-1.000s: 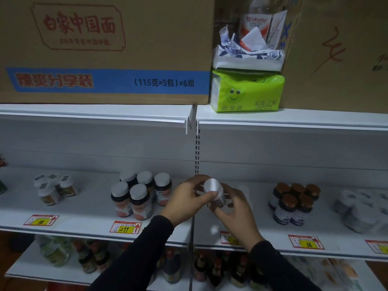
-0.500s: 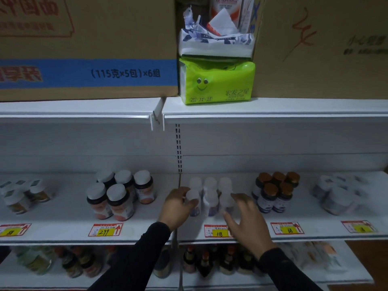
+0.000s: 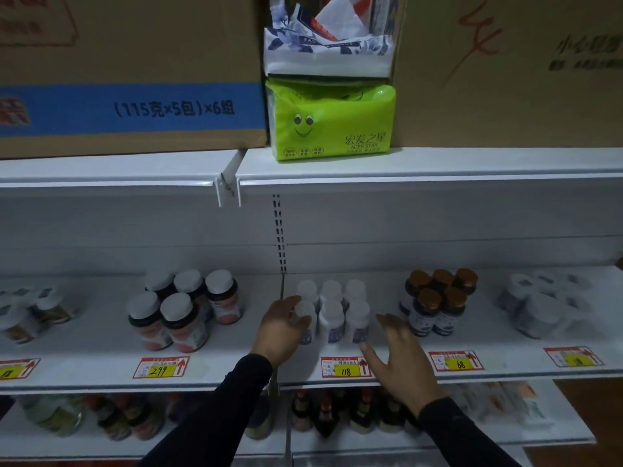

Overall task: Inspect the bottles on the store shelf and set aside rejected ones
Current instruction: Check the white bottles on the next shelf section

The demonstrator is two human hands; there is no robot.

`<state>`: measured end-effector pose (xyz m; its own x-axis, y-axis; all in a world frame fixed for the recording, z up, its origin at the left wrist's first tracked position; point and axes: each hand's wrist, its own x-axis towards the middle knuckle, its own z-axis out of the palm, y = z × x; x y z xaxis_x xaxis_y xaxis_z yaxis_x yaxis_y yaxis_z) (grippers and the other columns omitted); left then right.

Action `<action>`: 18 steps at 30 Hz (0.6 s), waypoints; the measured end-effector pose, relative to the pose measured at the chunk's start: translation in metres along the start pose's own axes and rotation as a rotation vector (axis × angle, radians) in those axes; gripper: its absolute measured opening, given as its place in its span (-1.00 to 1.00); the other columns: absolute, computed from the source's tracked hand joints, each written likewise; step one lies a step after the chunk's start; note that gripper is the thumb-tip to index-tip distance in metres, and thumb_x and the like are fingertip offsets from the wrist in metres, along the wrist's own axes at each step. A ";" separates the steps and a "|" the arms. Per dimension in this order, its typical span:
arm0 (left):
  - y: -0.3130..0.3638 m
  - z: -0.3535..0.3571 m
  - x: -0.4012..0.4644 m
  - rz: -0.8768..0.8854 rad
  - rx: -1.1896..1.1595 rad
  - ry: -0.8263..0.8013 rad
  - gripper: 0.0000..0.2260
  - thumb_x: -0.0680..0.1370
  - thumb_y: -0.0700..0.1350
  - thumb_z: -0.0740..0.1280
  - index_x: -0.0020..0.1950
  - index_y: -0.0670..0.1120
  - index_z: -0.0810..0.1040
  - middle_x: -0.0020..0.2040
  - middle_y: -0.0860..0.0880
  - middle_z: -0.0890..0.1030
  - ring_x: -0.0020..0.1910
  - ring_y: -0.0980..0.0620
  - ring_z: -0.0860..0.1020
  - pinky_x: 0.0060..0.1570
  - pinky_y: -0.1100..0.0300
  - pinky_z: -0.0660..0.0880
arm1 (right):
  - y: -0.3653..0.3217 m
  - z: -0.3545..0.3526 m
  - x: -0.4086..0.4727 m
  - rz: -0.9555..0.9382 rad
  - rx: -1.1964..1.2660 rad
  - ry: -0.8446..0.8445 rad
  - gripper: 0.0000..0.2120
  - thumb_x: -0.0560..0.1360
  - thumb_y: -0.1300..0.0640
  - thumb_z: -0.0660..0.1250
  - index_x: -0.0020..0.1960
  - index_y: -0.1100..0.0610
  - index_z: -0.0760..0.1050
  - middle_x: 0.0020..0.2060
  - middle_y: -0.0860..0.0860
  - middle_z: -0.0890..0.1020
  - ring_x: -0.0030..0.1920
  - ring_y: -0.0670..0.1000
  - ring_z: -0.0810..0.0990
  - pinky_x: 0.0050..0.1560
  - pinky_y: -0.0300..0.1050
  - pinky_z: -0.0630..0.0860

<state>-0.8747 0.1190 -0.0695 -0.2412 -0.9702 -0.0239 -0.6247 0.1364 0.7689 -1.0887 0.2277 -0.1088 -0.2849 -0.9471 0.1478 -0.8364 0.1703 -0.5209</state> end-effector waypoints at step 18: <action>0.054 0.005 -0.001 0.343 0.413 -0.058 -0.58 0.55 0.03 0.32 0.37 -0.10 0.46 0.29 -0.11 0.51 0.26 -0.09 0.44 0.19 0.17 0.35 | -0.037 -0.029 0.003 -0.015 0.286 0.120 -0.51 0.58 -0.12 0.24 0.46 0.00 0.29 0.36 0.00 0.41 0.34 -0.08 0.38 0.26 -0.28 0.27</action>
<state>-0.9121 0.1285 -0.0311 -0.5159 -0.8450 0.1407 -0.7400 0.5223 0.4238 -1.0725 0.2260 -0.0648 -0.3407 -0.9073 0.2466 -0.6803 0.0568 -0.7307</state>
